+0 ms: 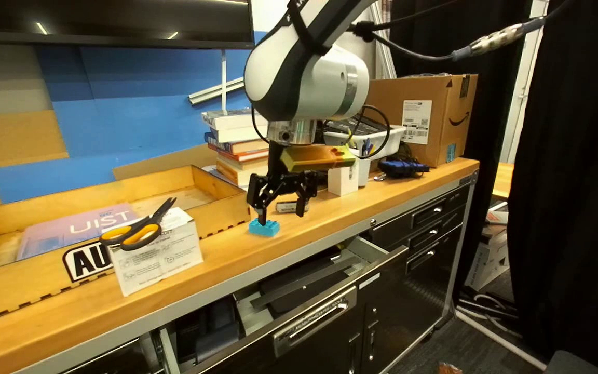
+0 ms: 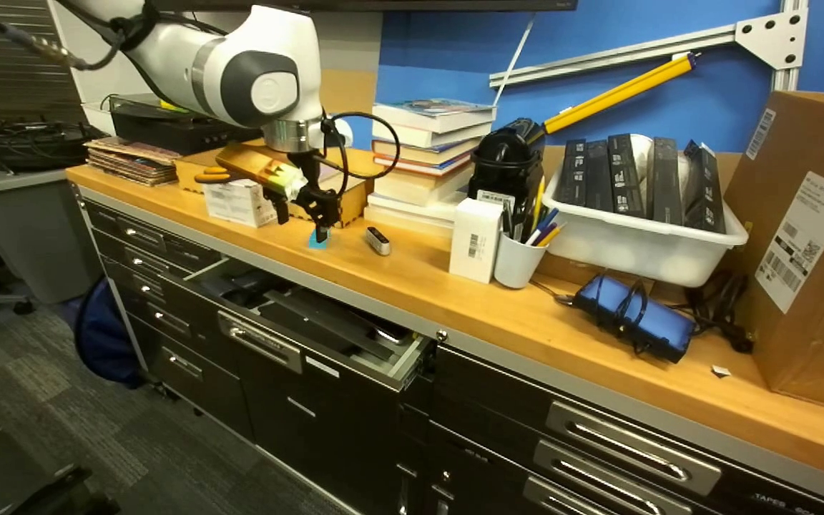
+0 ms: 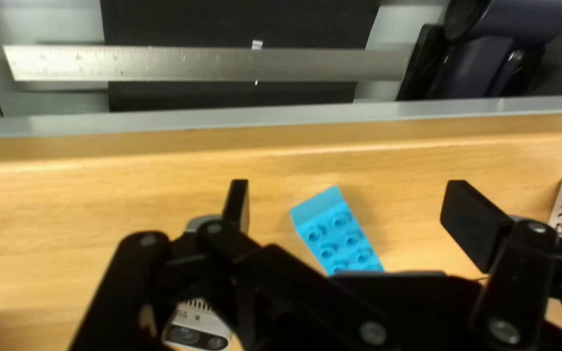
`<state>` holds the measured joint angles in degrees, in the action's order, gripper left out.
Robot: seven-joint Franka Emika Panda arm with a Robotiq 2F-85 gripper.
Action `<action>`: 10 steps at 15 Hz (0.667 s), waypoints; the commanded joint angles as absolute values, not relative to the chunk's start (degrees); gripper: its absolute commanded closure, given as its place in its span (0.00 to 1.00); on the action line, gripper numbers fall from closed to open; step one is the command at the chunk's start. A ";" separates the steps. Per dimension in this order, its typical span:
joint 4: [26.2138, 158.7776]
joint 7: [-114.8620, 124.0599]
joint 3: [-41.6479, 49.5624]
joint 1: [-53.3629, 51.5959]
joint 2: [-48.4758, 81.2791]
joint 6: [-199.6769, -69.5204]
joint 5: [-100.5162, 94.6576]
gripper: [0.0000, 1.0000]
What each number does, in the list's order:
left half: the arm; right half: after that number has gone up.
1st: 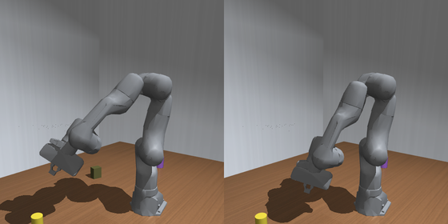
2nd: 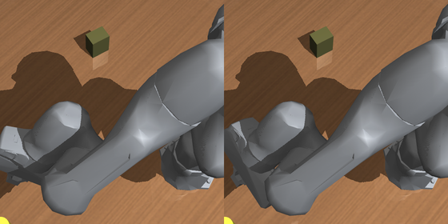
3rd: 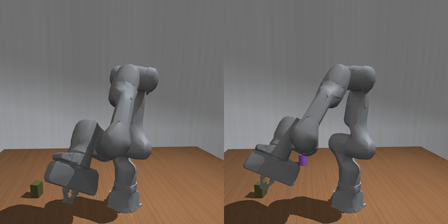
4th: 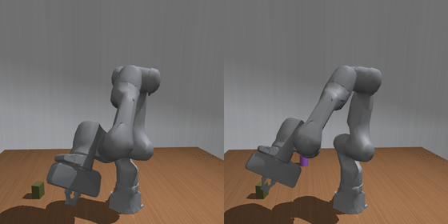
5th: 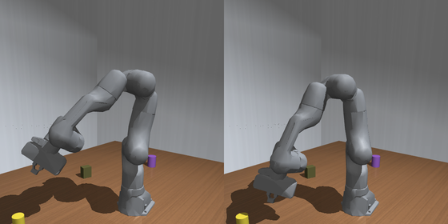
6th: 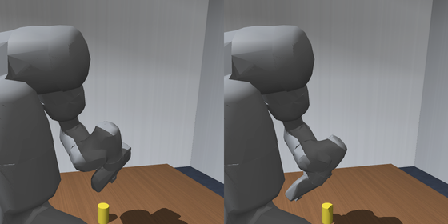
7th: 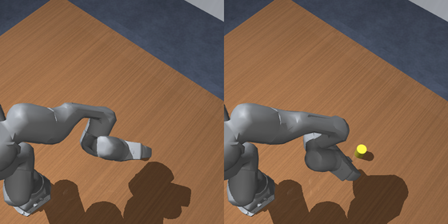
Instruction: Put the blue lego brick in the open drawer then close the drawer
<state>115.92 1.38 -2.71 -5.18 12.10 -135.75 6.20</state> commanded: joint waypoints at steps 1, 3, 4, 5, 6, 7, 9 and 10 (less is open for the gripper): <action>109.39 7.43 -1.85 -6.21 18.02 -139.73 -0.29 0.00; 107.70 9.40 -1.59 -6.64 20.16 -139.94 -2.63 0.00; 107.18 10.41 -1.39 -7.07 21.14 -140.02 -4.03 0.00; 106.43 11.08 -1.29 -7.43 22.12 -139.48 -5.16 0.00; 105.81 11.68 -1.13 -7.83 22.97 -139.42 -6.20 0.00; 105.43 12.42 -0.85 -8.35 23.53 -139.50 -7.43 0.25; 105.05 13.33 -0.51 -9.19 24.17 -139.45 -9.22 0.32; 105.06 13.67 -0.40 -9.51 23.97 -139.45 -9.84 0.42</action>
<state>107.19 11.52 -1.73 -7.66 22.87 -139.39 -7.20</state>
